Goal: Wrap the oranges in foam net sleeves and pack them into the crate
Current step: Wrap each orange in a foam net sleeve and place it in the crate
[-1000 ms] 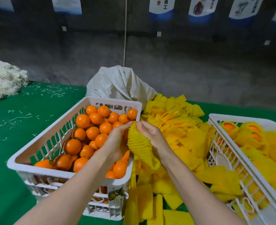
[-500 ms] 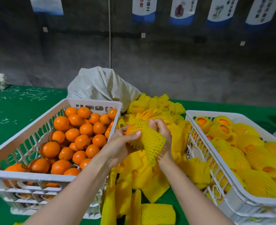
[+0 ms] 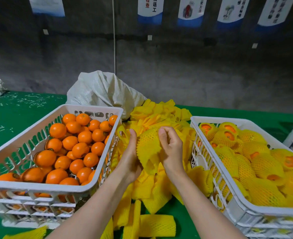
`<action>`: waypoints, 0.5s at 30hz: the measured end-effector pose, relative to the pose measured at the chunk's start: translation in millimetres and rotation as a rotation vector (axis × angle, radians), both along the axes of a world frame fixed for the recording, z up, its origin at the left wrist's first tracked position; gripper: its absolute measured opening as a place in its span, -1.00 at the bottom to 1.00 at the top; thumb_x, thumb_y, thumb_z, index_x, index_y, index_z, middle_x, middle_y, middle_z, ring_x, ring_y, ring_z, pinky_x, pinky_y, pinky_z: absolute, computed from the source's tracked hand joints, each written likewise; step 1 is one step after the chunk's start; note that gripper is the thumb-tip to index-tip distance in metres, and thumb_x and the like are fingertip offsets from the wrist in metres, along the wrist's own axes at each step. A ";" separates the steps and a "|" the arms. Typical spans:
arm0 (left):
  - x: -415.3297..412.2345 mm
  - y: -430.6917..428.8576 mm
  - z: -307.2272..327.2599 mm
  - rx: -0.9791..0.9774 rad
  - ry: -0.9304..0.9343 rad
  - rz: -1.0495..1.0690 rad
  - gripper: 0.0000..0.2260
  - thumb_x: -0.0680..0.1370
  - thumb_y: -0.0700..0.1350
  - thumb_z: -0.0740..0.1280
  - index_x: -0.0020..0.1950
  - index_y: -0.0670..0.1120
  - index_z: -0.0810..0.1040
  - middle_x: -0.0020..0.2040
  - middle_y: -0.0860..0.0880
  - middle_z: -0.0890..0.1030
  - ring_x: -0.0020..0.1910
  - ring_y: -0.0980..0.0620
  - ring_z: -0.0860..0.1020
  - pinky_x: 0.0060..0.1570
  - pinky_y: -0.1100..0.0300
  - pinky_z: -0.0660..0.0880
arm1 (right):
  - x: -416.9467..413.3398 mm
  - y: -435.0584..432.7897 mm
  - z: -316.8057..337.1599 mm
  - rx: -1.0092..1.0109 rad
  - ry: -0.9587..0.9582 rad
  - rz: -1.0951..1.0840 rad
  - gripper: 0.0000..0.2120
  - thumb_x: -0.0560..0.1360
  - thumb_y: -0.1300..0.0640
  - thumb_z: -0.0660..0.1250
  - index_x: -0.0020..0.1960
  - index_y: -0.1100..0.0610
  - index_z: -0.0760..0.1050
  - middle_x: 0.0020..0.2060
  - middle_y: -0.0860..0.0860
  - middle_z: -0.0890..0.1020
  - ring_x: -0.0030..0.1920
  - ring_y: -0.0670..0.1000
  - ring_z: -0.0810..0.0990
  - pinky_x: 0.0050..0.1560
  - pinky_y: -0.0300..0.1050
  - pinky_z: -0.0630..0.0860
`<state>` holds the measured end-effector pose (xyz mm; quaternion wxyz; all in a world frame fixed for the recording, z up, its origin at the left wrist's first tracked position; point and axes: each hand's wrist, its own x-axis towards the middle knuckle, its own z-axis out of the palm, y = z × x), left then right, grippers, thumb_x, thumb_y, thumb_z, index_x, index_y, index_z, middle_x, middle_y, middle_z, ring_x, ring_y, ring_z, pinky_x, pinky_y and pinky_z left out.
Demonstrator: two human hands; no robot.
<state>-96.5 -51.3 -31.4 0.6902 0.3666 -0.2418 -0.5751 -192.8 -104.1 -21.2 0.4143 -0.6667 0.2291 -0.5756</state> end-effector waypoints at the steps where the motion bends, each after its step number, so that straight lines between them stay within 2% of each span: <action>1: -1.1 -1.1 0.9 -0.002 0.045 -0.006 -0.29 0.38 0.36 0.13 0.26 -0.15 0.55 0.19 -0.16 0.61 0.18 -0.09 0.59 0.14 0.03 0.53 | 0.1 -2.1 -1.9 0.050 -0.011 0.019 -0.81 0.59 0.15 0.20 -0.19 0.02 0.46 -0.30 -0.10 0.50 -0.24 -0.18 0.44 -0.17 -0.25 0.40; 4: -3.0 -3.1 4.8 -0.027 0.211 -0.043 -0.39 0.38 0.30 0.23 0.02 -0.19 0.70 0.07 -0.19 0.66 0.03 -0.10 0.66 -0.10 0.08 0.61 | 0.6 -7.2 -7.8 0.122 -0.018 0.033 -0.75 0.58 0.12 0.21 -0.26 0.02 0.45 -0.36 -0.14 0.49 -0.28 -0.17 0.43 -0.23 -0.24 0.39; 6: -1.5 -3.9 6.5 0.003 0.278 -0.078 -0.41 0.36 0.28 0.29 -0.04 -0.23 0.70 0.02 -0.21 0.67 -0.04 -0.13 0.67 -0.13 0.04 0.62 | 0.4 -12.1 -11.2 0.147 0.010 0.022 -0.72 0.59 0.09 0.21 -0.30 0.04 0.43 -0.38 -0.09 0.48 -0.29 -0.13 0.42 -0.23 -0.15 0.38; 8: -0.7 -5.1 8.6 0.061 0.301 -0.114 -0.42 0.34 0.26 0.34 -0.03 -0.25 0.69 0.01 -0.22 0.67 -0.08 -0.16 0.67 -0.16 -0.01 0.63 | 2.4 -15.0 -13.5 0.229 0.039 0.012 -0.67 0.58 0.06 0.23 -0.33 0.13 0.41 -0.37 0.04 0.47 -0.28 -0.03 0.42 -0.22 -0.07 0.37; 10: -0.4 -7.0 9.0 0.129 0.287 -0.089 -0.44 0.35 0.25 0.36 0.02 -0.23 0.65 -0.01 -0.22 0.67 -0.13 -0.17 0.68 -0.22 -0.03 0.63 | 3.2 -14.2 -12.1 0.442 0.034 0.073 -0.67 0.54 0.04 0.29 -0.33 0.20 0.46 -0.34 0.09 0.53 -0.28 0.01 0.47 -0.21 -0.07 0.42; 13: 2.8 -8.3 7.3 0.206 0.214 -0.012 -0.51 0.44 0.25 0.30 0.02 -0.17 0.60 -0.13 -0.20 0.69 -0.25 -0.13 0.69 -0.31 0.06 0.61 | -4.0 -15.0 -11.9 0.719 0.095 0.243 -0.75 0.55 0.05 0.23 -0.21 0.10 0.58 -0.13 0.07 0.66 -0.23 0.01 0.59 -0.30 -0.17 0.52; 15: 2.4 -8.1 6.3 0.244 0.120 0.050 -0.59 0.47 0.21 0.32 -0.01 -0.15 0.59 -0.21 -0.18 0.69 -0.30 -0.11 0.68 -0.39 0.10 0.59 | -8.1 -15.7 -14.1 0.799 0.102 0.296 -0.62 0.56 -0.16 0.14 -0.09 0.06 0.61 -0.04 0.10 0.67 -0.11 0.07 0.63 -0.16 -0.06 0.57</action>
